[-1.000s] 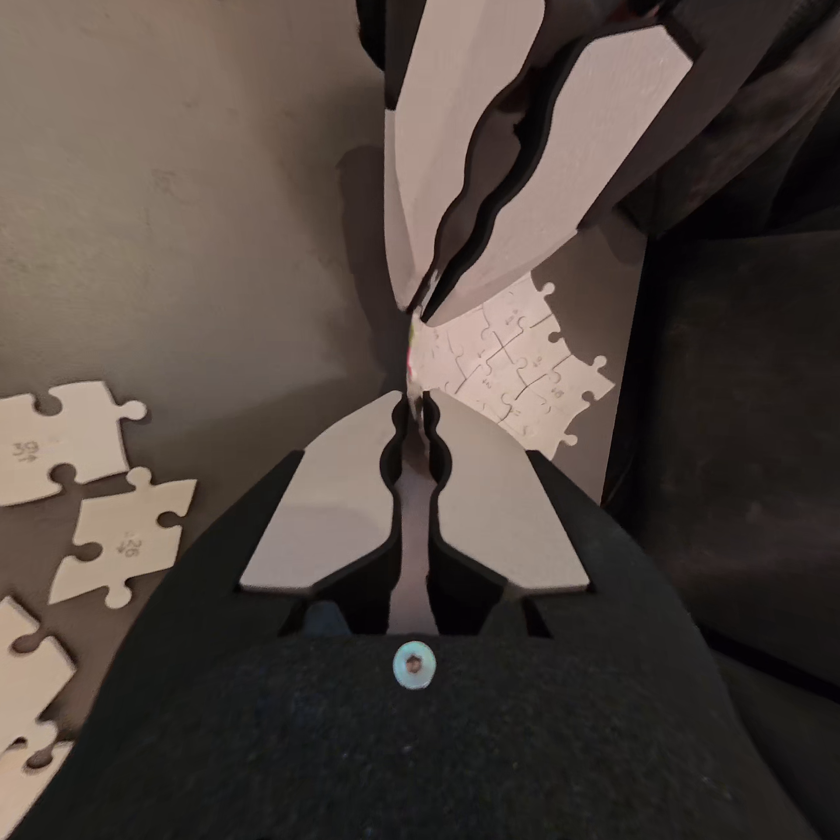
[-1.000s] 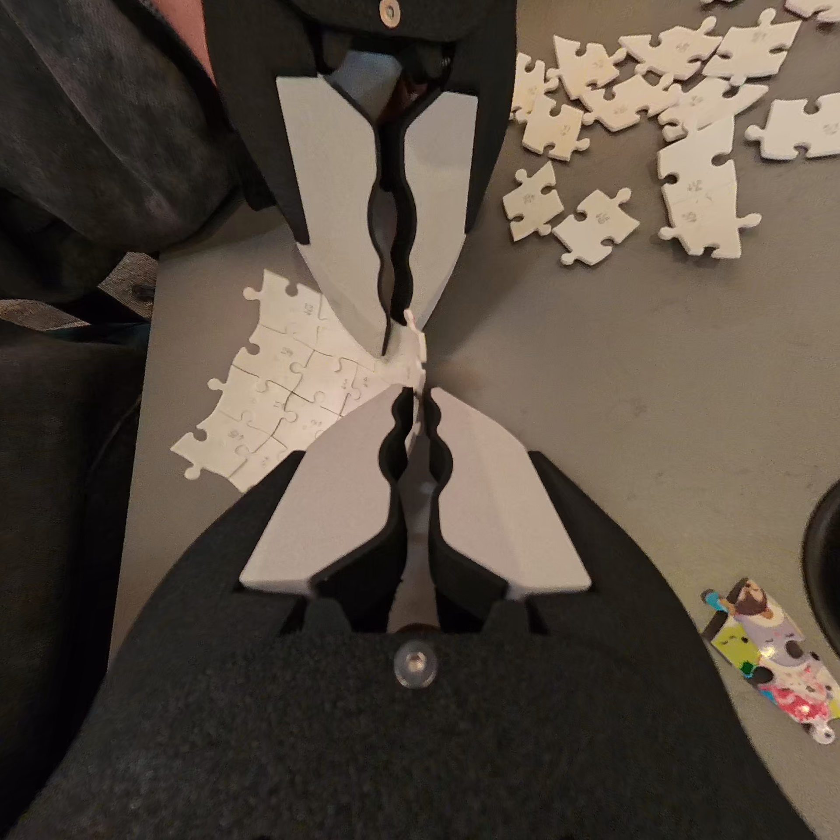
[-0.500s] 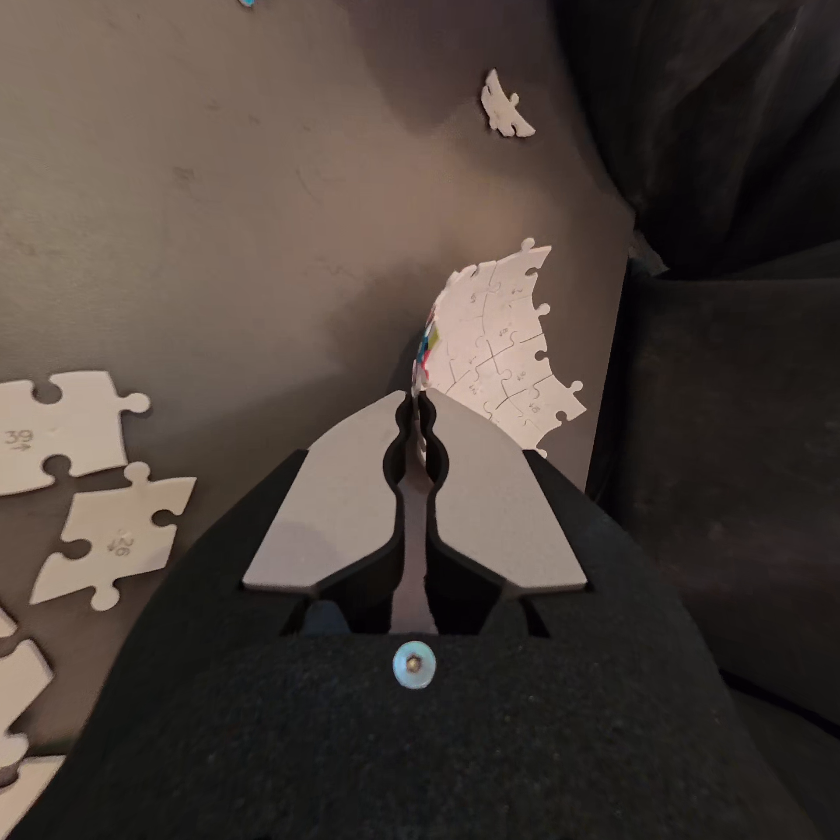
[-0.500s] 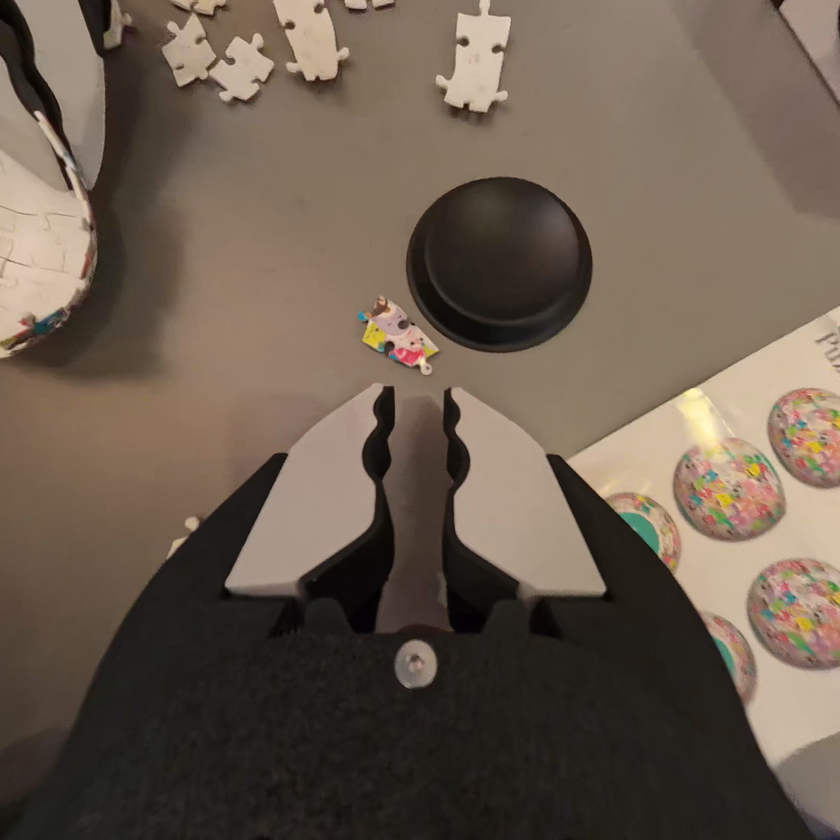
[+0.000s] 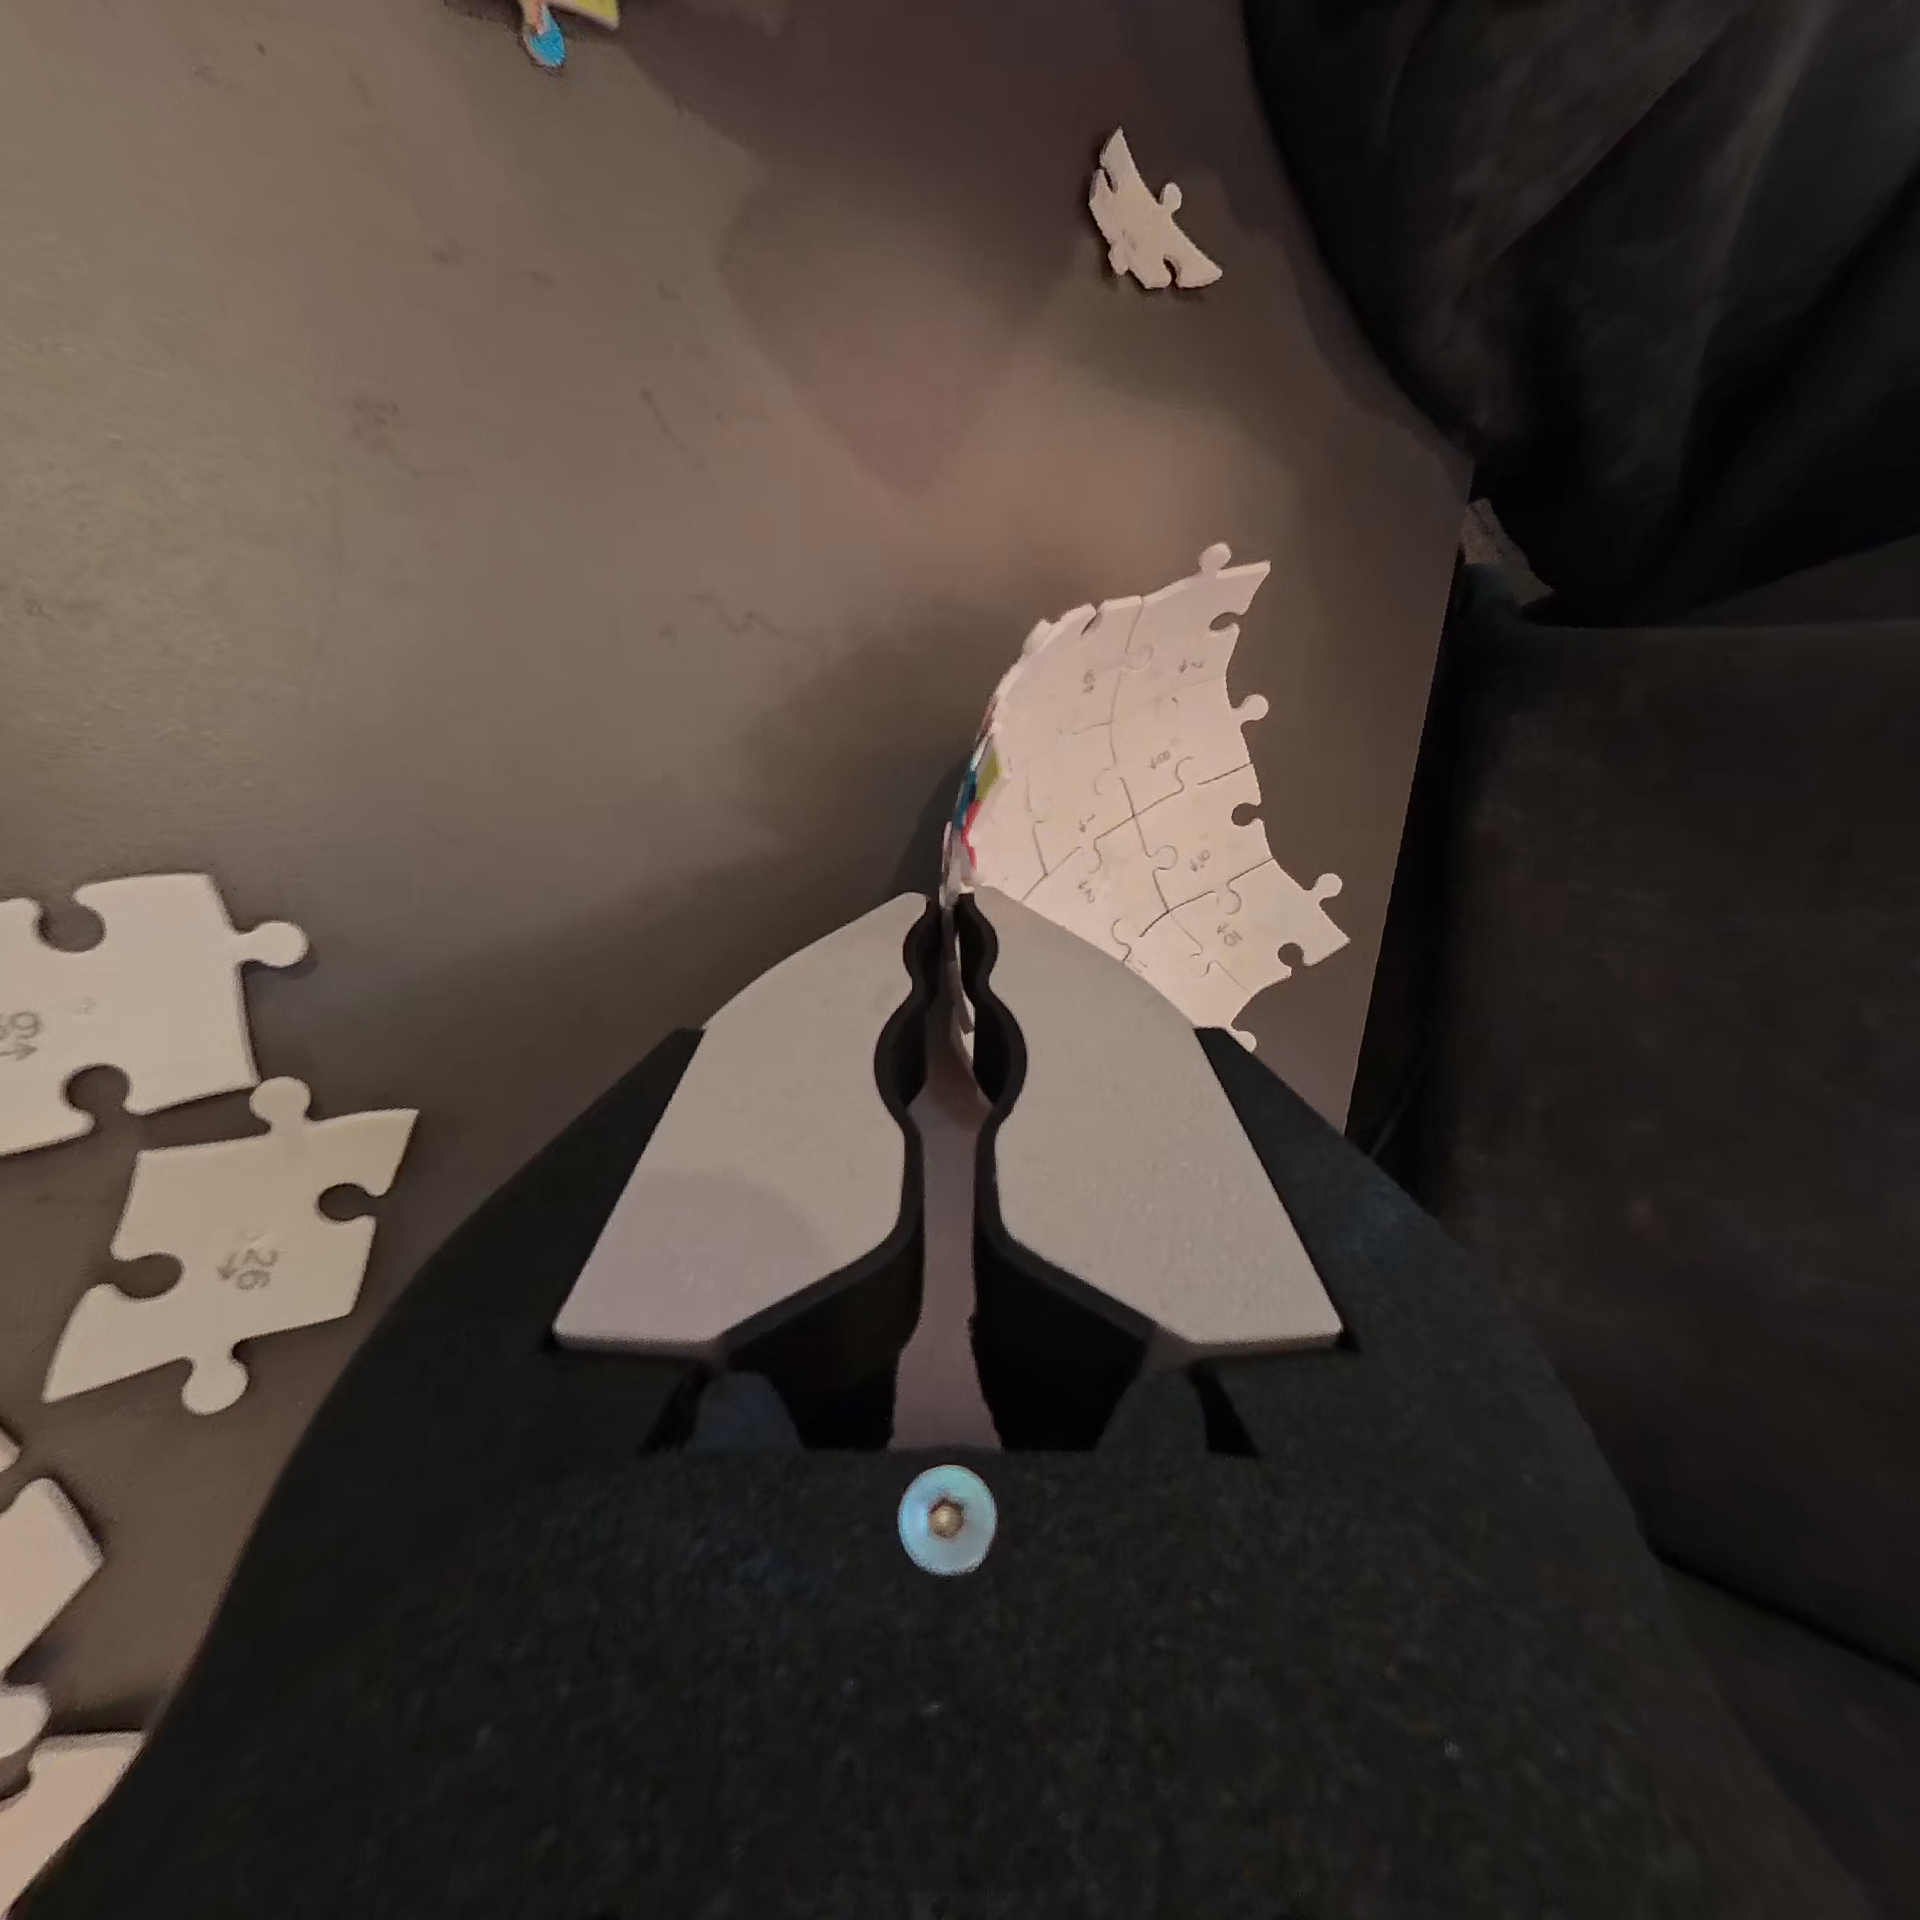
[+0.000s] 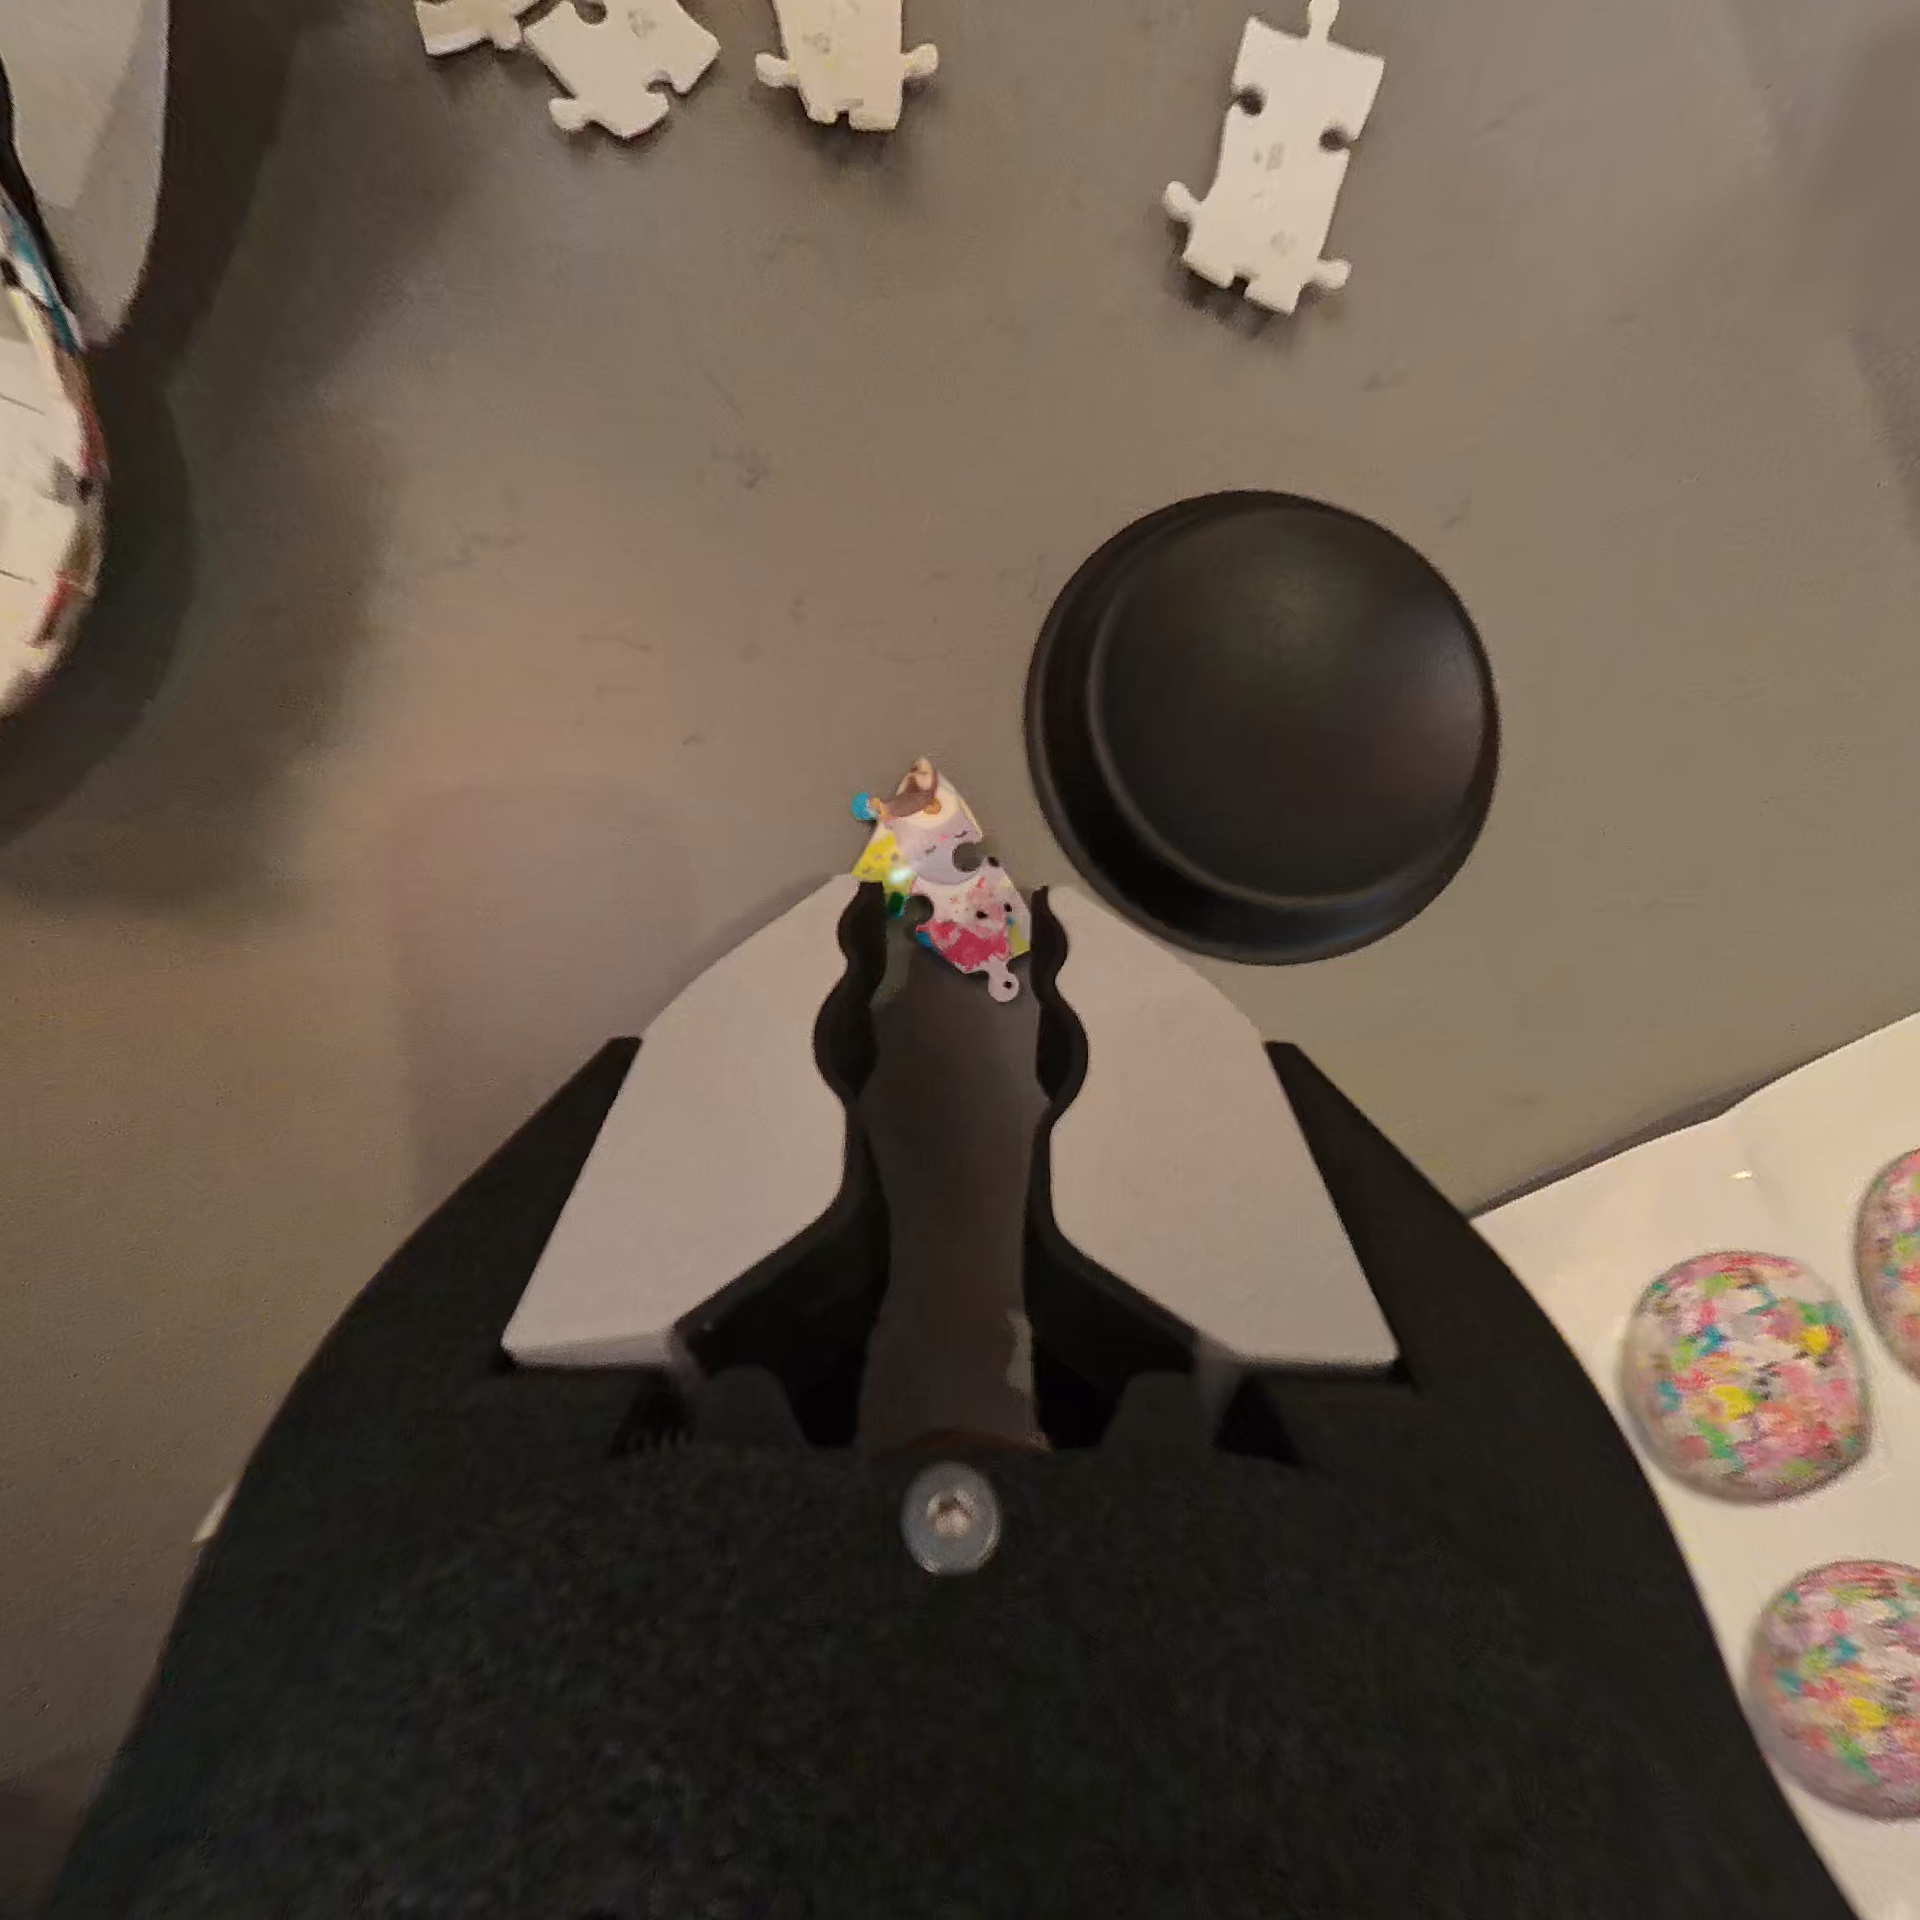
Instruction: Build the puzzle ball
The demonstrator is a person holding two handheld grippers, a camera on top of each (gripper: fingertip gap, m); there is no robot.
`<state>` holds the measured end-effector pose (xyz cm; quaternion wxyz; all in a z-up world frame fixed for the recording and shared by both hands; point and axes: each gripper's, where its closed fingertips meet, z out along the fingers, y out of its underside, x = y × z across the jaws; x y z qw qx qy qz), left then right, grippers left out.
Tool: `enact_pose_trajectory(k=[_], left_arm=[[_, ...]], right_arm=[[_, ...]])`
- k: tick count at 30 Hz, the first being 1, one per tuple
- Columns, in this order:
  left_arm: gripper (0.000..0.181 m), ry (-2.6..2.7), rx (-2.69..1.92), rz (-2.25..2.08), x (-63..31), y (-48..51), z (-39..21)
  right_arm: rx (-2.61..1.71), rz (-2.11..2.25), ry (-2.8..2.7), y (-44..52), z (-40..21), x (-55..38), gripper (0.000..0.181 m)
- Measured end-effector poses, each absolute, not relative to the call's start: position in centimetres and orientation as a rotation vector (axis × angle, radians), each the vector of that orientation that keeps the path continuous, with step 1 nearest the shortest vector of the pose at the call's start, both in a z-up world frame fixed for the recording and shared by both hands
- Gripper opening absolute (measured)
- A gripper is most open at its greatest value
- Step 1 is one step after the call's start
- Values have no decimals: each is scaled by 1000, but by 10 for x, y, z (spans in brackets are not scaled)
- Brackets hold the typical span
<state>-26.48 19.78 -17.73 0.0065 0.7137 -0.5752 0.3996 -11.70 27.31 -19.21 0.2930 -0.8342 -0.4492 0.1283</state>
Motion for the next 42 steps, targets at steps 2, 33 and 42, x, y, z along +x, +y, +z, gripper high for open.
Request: enact_pose_trajectory(k=[2, 33, 42], left_arm=[[2, -1802, 2230, 1252, -265, 198, -177], [2, -1810, 2204, 1165, -297, 193, -175], [2, -1818, 2214, 1159, -298, 191, -175]], right_arm=[[-2284, 437, -1161, 264, -191, -120, 17], [-2010, 358, -1525, 190, -188, -210, 31], [-2076, 501, -1449, 199, -178, -216, 24]])
